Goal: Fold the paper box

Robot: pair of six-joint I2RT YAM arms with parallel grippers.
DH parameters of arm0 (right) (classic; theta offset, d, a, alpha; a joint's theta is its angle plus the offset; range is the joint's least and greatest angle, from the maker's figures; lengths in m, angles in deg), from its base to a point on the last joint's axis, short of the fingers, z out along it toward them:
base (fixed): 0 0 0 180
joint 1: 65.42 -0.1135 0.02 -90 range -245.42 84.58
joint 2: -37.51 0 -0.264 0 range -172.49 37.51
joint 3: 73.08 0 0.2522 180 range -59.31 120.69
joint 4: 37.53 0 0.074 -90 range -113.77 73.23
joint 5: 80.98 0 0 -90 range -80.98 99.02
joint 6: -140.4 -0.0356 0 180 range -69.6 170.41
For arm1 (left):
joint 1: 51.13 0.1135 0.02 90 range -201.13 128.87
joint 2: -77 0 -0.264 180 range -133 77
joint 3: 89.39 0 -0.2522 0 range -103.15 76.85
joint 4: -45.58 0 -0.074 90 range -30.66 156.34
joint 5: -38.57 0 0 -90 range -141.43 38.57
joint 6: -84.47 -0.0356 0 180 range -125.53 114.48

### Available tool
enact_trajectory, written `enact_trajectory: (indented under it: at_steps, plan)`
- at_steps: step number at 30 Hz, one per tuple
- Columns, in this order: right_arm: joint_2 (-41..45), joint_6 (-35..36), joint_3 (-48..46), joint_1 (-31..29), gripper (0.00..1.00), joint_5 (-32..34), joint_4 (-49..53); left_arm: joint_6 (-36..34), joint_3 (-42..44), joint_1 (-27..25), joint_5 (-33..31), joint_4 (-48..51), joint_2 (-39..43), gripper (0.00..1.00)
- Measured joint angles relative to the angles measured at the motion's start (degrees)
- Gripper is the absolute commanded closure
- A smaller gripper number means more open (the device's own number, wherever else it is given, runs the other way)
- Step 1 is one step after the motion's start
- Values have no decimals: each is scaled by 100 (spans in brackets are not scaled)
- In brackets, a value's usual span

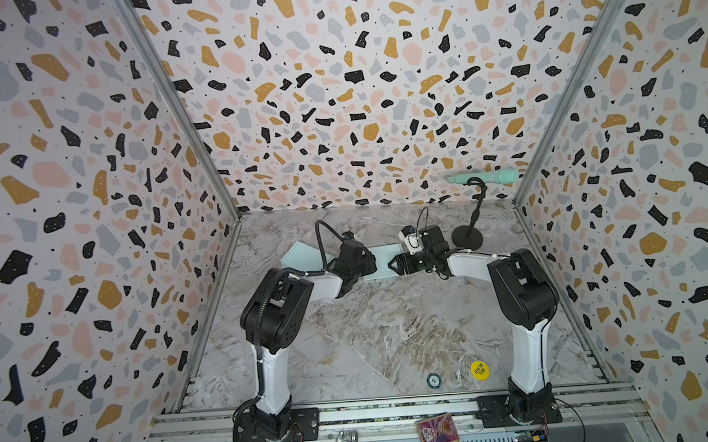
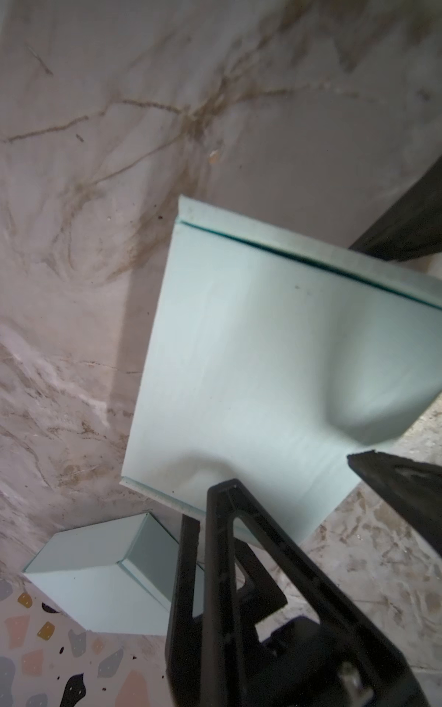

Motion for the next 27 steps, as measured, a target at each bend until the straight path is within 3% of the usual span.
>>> enact_trajectory:
  at_steps: [5,10,18,23,27]
  plan:
    - [44,-68,-87,-26,0,-2,-74,-37,4,17,236,-83,-4,18]
    - [444,-111,-439,-44,1,127,-101,-179,114,20,577,20,341,8]
    - [1648,-151,-966,-168,1,518,-199,-455,962,146,575,463,2389,5]
    - [2347,-57,-1322,-619,1,984,-59,-564,1869,942,737,551,3169,6]
    - [2710,-13,-1473,-942,1,1296,90,-678,2260,1582,748,785,3187,6]
